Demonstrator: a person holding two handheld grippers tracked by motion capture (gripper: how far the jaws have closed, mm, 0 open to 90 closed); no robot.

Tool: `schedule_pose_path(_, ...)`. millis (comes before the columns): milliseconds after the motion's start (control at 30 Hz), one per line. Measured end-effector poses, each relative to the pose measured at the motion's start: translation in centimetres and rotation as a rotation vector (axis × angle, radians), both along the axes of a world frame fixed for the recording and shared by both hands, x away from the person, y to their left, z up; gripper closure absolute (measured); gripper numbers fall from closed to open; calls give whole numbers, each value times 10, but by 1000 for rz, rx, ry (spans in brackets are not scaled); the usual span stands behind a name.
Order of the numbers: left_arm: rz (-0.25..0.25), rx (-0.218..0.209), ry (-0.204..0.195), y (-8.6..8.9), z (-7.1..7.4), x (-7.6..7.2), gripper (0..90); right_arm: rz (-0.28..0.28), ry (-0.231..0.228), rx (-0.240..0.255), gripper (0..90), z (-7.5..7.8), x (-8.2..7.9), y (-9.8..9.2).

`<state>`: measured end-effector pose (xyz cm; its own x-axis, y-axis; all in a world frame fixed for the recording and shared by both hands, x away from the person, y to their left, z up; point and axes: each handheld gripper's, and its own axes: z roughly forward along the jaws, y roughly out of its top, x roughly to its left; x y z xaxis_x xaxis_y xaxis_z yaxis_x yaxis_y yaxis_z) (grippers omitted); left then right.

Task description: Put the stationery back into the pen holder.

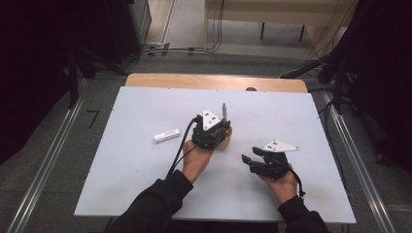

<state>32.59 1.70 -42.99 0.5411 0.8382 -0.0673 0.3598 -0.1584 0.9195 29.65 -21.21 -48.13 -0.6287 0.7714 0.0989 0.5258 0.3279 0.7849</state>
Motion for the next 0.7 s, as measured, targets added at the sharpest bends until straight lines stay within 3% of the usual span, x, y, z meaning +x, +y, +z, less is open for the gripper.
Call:
schedule_pose_path(200, 11, 60, -34, -4, -2, -3, 774, 4, -2, -1, 426, 0, 0, 1)
schedule_pose_path(267, 7, 55, -31, -5, -2, -3, 730, 2, -1, 0, 426, 0, -1, 1)
schedule_pose_path(700, -22, 34, -28, -3, 1, -7, 652, 0, -2, 7, 428, 0, 0, 0)
